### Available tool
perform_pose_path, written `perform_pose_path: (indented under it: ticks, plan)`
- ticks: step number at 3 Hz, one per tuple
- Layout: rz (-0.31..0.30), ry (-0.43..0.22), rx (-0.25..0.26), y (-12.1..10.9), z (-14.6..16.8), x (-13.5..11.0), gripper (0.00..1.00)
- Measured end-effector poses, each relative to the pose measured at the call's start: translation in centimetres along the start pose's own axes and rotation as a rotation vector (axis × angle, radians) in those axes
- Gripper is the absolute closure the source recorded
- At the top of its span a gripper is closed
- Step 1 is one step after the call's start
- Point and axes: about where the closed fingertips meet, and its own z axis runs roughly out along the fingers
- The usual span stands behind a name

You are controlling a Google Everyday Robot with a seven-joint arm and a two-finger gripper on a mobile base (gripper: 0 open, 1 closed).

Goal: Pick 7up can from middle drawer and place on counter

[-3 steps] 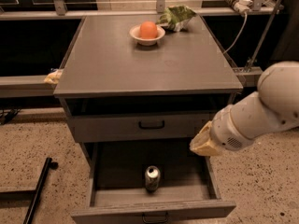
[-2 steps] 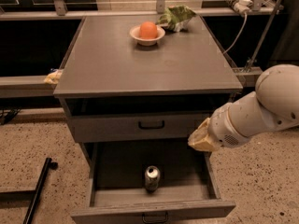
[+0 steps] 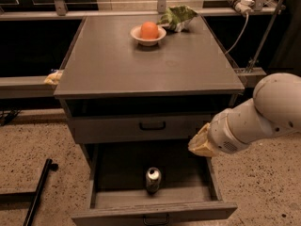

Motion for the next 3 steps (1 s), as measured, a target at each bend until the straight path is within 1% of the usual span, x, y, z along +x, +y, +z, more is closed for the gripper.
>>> perform_pose_path:
  ticks: [1, 2, 3]
  plan:
    - [-0.022, 0.015, -0.003, 0.7, 2.7, 1.9, 1.00]
    - [-0.046, -0.011, 0.024, -0.1, 8.4, 4.8, 1.00]
    - [-0.049, -0.079, 0.060, -2.0, 13.7, 6.6, 1.00]
